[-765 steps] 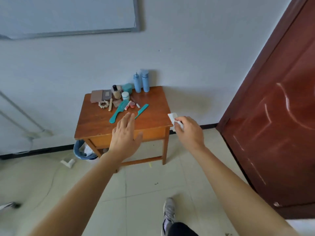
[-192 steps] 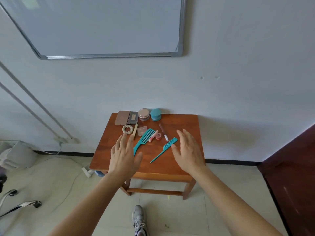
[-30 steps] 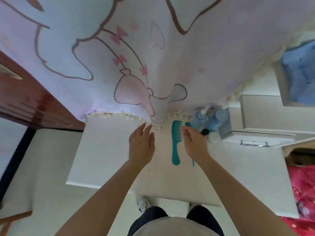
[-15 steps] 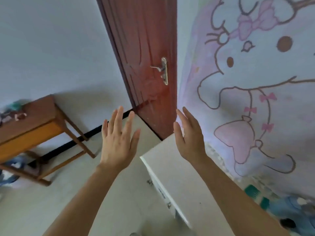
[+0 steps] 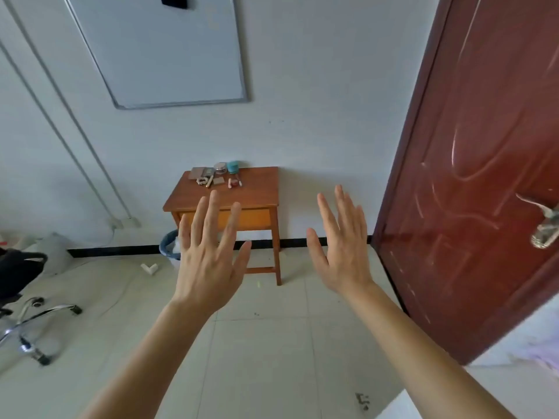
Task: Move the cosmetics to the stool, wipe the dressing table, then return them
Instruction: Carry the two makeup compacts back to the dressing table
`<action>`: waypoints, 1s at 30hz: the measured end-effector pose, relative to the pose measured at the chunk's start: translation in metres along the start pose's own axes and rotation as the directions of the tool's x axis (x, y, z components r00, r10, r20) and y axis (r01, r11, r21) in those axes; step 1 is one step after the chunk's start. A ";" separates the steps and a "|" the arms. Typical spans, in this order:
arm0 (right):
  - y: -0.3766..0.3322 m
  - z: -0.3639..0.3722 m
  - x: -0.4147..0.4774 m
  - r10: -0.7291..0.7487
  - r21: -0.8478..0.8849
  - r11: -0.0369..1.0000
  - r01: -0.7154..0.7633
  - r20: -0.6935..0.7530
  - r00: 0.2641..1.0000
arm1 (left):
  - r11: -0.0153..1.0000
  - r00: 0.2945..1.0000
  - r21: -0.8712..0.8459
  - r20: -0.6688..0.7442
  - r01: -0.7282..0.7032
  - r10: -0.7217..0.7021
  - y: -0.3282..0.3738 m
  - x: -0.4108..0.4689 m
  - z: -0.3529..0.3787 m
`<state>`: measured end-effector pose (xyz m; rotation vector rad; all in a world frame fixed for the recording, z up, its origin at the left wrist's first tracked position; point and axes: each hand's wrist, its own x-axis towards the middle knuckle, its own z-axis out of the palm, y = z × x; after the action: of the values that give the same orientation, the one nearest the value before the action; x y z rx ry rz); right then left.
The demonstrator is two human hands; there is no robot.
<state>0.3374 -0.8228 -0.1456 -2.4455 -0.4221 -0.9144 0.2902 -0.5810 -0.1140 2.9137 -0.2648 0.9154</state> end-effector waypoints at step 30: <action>-0.038 0.481 0.390 -0.033 0.173 0.985 -0.012 0.253 0.967 | 0.964 0.947 0.079 0.180 0.255 -0.266 -0.400 0.321 0.260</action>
<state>0.8568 -0.4848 -0.1837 -2.4069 -0.5801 -0.5406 0.7696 -0.2654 -0.1518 2.9900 0.1370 0.6164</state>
